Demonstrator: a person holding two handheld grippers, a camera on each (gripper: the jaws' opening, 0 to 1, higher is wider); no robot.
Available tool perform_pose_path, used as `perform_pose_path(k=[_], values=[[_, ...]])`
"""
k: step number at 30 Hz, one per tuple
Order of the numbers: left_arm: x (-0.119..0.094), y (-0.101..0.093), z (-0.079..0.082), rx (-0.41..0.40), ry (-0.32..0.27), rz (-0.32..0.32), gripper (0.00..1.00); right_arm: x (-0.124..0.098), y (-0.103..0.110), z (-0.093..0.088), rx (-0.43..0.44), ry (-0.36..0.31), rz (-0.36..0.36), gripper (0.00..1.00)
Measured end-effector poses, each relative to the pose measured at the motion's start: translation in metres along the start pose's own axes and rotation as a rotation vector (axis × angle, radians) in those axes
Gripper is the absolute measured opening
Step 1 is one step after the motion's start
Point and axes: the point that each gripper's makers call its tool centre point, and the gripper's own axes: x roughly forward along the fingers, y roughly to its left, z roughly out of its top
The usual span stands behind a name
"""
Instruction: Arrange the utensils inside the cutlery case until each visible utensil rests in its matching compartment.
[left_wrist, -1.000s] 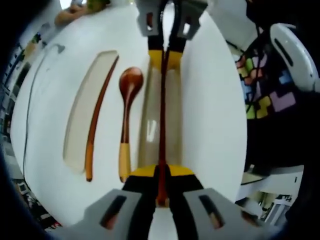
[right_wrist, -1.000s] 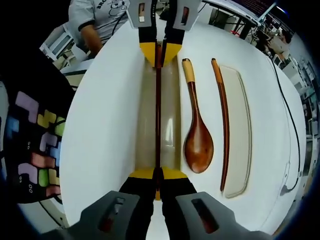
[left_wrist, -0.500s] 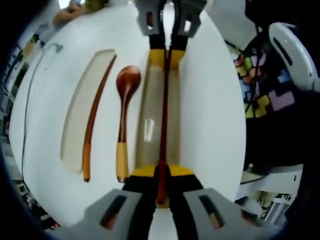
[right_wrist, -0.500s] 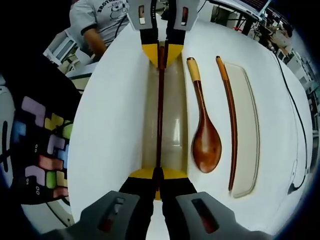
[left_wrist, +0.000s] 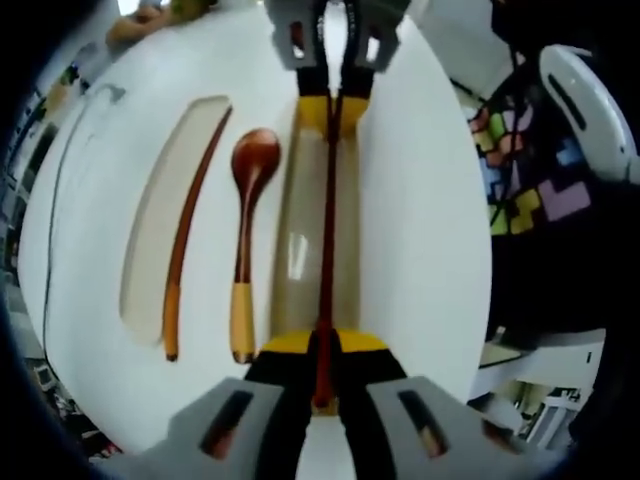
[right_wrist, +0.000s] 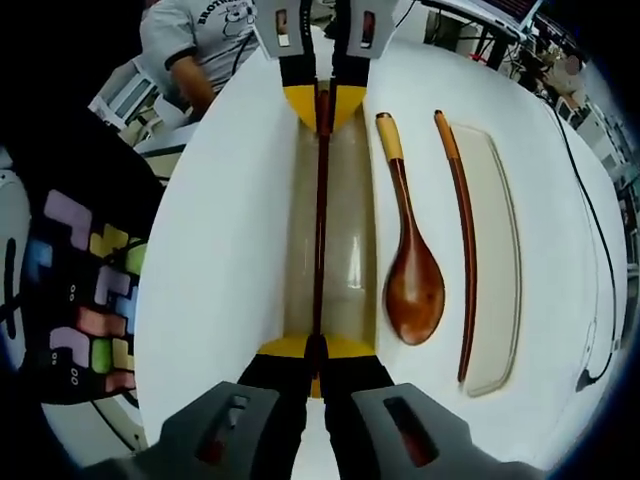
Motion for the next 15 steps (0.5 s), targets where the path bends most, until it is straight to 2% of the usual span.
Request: perform_pose_path(k=[5,6,7,15], values=[[-0.001,0.001,0.000,-0.012,0.004,-0.001,0.06,-0.003,-0.002,-0.001,0.000,0.009,-0.014,0.03],[-0.002,-0.001,0.001,-0.008,-0.003,-0.008,0.06,-0.003,-0.002,-0.002,0.009,0.013,-0.014,0.04],[-0.002,-0.004,0.006,0.032,-0.034,-0.028,0.06,-0.004,-0.001,-0.002,0.014,0.016,-0.013,0.05],[-0.013,-0.002,0.009,0.014,-0.027,0.011,0.07,-0.014,-0.003,0.002,0.012,0.006,-0.044,0.06]])
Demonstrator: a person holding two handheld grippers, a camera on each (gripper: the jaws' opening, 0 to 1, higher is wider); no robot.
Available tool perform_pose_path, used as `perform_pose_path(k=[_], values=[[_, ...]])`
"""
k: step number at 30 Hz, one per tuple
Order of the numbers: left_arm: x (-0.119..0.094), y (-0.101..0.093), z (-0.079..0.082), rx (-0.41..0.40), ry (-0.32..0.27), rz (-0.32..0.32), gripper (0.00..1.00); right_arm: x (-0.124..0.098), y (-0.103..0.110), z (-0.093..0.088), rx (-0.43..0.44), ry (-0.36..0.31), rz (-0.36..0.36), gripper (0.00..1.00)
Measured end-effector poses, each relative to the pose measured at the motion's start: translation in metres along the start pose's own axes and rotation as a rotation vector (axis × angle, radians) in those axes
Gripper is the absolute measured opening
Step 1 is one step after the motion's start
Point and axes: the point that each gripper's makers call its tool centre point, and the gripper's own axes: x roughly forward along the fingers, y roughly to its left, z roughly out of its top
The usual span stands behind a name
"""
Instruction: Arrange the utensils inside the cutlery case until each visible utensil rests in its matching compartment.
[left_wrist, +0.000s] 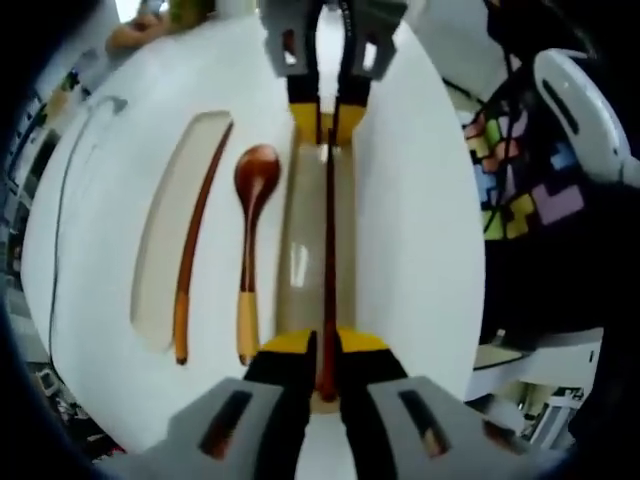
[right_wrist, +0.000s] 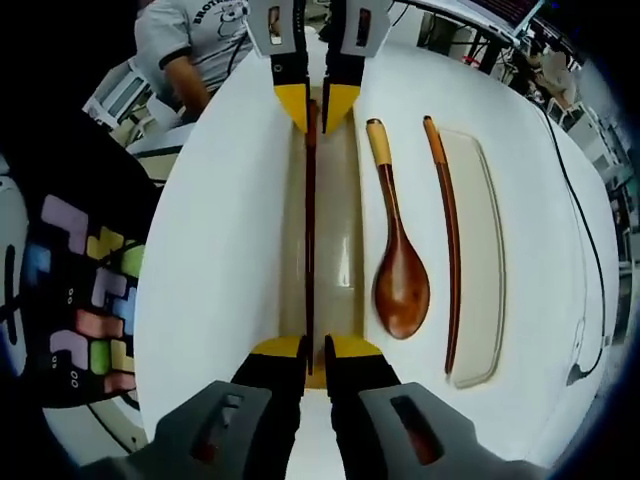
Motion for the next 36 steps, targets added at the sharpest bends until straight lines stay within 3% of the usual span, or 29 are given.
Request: perform_pose_path(k=[10,22,36], values=[[-0.016,0.005,0.005,0.016,-0.014,0.054,0.07,-0.029,-0.019,0.000,-0.008,-0.008,-0.081,0.07],[-0.020,0.025,0.003,0.030,0.006,0.119,0.07,-0.026,-0.039,-0.012,-0.003,0.001,-0.128,0.08],[-0.011,0.071,-0.008,-0.017,0.014,0.189,0.08,-0.017,-0.058,-0.020,-0.035,0.016,-0.143,0.11]])
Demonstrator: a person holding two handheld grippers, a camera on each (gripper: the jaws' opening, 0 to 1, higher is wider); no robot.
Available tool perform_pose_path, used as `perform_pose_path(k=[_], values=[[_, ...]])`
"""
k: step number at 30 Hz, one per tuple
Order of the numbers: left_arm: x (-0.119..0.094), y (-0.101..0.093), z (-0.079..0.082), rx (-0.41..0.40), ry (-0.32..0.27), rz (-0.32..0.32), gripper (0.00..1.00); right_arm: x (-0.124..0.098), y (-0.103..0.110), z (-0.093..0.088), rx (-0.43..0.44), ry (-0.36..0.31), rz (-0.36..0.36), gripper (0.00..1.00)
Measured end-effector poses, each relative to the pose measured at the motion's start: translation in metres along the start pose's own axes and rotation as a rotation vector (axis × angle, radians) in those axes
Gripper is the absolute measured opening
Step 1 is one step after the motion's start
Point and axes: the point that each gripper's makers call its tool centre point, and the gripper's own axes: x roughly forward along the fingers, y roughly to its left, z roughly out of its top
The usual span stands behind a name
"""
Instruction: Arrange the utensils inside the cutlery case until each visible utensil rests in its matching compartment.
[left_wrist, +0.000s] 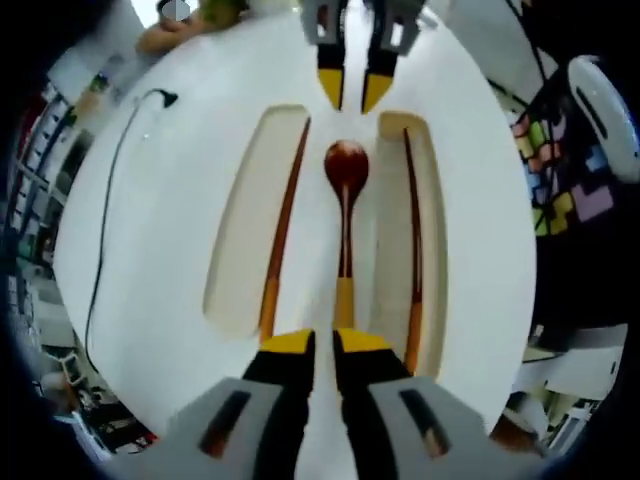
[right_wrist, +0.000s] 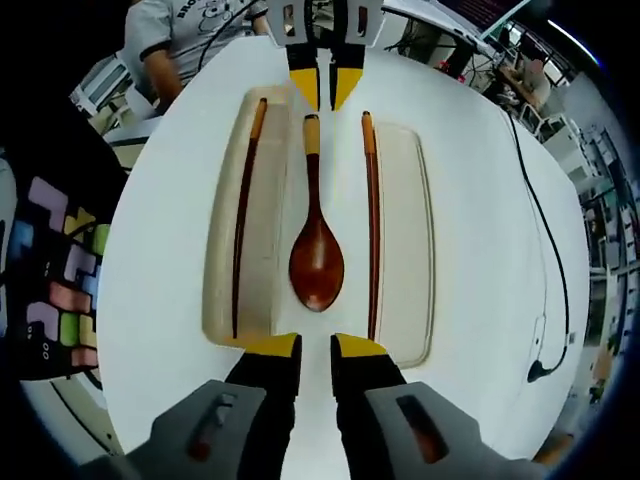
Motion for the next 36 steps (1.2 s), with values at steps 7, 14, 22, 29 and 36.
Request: perform_pose_path(k=[7,14,22,29,36], values=[[0.006,0.017,-0.001,-0.004,-0.013,0.043,0.10,0.009,-0.010,-0.002,0.005,0.001,-0.001,0.13],[0.012,0.025,-0.006,0.000,0.001,0.051,0.12,0.013,-0.016,-0.001,0.002,-0.005,-0.001,0.15],[0.016,0.028,-0.004,-0.009,-0.003,0.044,0.13,0.020,-0.018,-0.003,0.015,-0.001,0.007,0.15],[0.018,0.030,0.000,-0.031,-0.024,0.034,0.14,0.021,-0.022,-0.001,0.011,-0.007,0.000,0.17],[0.020,0.030,-0.003,-0.037,-0.018,0.017,0.14,0.025,-0.023,-0.001,0.018,-0.013,0.013,0.17]])
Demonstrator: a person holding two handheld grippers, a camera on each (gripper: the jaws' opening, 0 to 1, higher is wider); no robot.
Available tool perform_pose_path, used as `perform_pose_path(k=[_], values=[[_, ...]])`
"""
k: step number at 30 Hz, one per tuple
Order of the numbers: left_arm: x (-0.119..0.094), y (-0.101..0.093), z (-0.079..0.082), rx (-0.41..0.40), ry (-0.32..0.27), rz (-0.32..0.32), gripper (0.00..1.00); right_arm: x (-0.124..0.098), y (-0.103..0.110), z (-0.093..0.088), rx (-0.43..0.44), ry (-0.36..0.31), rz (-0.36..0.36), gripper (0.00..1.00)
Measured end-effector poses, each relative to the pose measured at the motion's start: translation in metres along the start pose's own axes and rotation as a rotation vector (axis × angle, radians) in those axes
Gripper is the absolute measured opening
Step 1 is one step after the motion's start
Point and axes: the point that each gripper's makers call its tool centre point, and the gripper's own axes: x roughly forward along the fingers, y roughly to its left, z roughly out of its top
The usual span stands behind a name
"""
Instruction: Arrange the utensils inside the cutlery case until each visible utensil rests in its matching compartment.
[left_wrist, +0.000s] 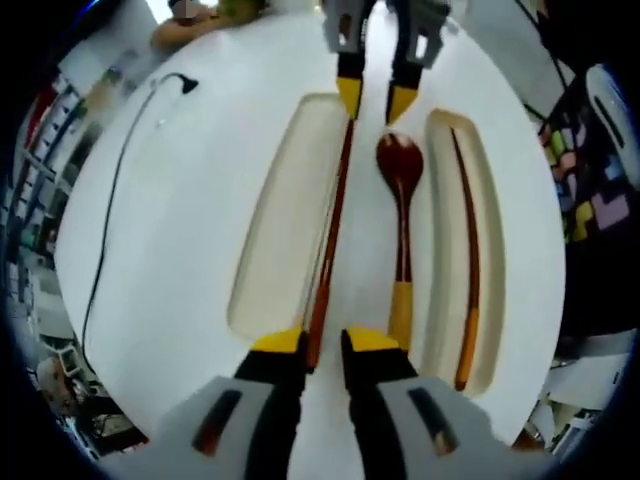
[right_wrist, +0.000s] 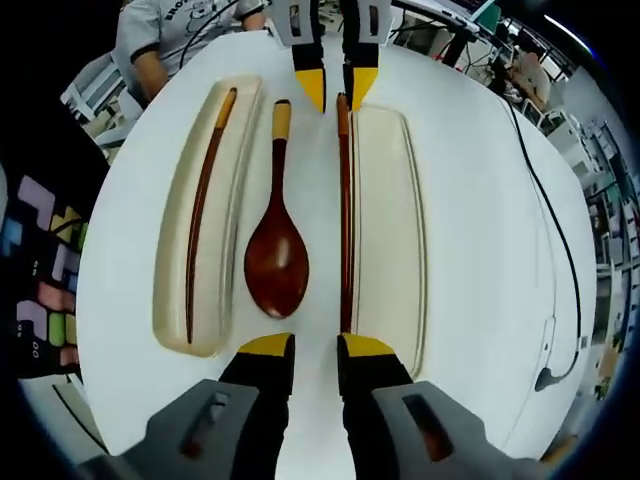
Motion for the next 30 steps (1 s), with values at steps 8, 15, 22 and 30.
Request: perform_pose_path(k=[8,15,22,30], values=[[0.004,-0.001,-0.002,0.005,0.011,-0.022,0.14,-0.001,-0.004,0.001,-0.005,0.001,-0.010,0.16],[0.005,-0.009,-0.001,0.079,0.020,-0.058,0.07,-0.002,-0.012,0.005,-0.015,-0.009,-0.033,0.16],[0.005,-0.011,0.000,0.177,0.052,-0.068,0.06,-0.003,-0.017,0.008,-0.025,-0.006,-0.042,0.17],[0.006,-0.011,0.000,0.147,0.049,-0.079,0.06,0.001,-0.017,0.009,-0.022,0.001,-0.021,0.16]])
